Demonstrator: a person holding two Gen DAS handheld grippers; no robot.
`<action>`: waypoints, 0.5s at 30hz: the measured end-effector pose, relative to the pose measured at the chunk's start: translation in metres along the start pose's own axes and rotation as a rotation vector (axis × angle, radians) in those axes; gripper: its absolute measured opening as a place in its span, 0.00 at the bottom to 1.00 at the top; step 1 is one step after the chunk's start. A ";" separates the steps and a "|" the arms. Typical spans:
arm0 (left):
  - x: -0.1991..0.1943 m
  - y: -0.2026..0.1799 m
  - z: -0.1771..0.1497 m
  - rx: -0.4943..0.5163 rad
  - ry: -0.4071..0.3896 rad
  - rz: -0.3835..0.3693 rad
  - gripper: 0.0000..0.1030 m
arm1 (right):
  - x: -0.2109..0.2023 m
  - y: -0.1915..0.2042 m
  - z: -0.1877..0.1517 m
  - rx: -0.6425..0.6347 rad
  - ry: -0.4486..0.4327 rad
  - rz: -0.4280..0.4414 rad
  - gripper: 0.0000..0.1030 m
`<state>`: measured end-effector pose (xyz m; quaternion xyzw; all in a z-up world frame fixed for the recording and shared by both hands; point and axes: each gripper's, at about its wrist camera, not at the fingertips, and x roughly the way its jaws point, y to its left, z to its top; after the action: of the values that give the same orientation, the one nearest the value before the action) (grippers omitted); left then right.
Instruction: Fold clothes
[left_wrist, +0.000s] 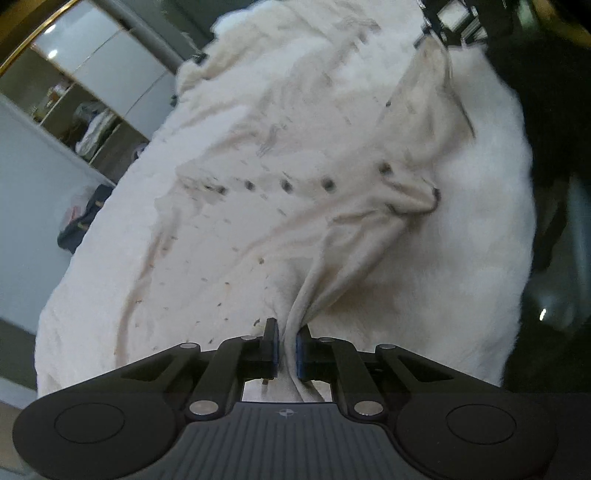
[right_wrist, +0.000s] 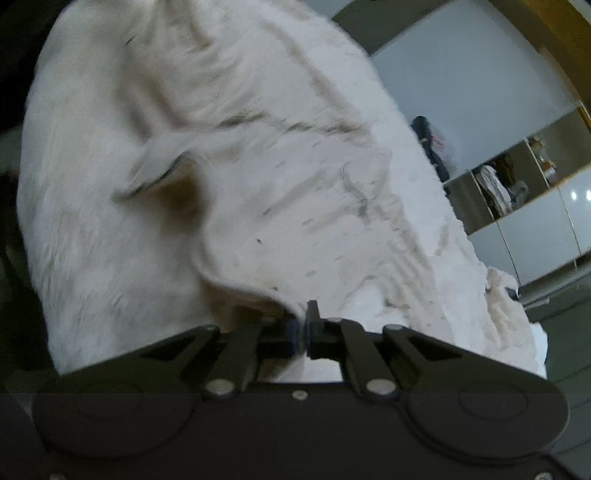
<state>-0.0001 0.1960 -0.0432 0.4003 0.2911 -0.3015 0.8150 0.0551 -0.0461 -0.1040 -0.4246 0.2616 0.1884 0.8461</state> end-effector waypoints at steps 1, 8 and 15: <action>-0.013 0.012 0.002 -0.035 -0.011 -0.014 0.06 | -0.005 -0.011 0.002 0.027 -0.007 0.007 0.01; -0.091 0.080 -0.003 -0.275 -0.086 -0.096 0.02 | -0.062 -0.103 0.007 0.261 -0.077 0.127 0.01; -0.045 0.043 -0.034 -0.309 -0.016 -0.174 0.30 | -0.013 -0.086 -0.018 0.238 0.166 0.122 0.07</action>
<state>-0.0056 0.2569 -0.0080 0.2410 0.3610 -0.3256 0.8400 0.0865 -0.1106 -0.0521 -0.3188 0.3763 0.1712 0.8529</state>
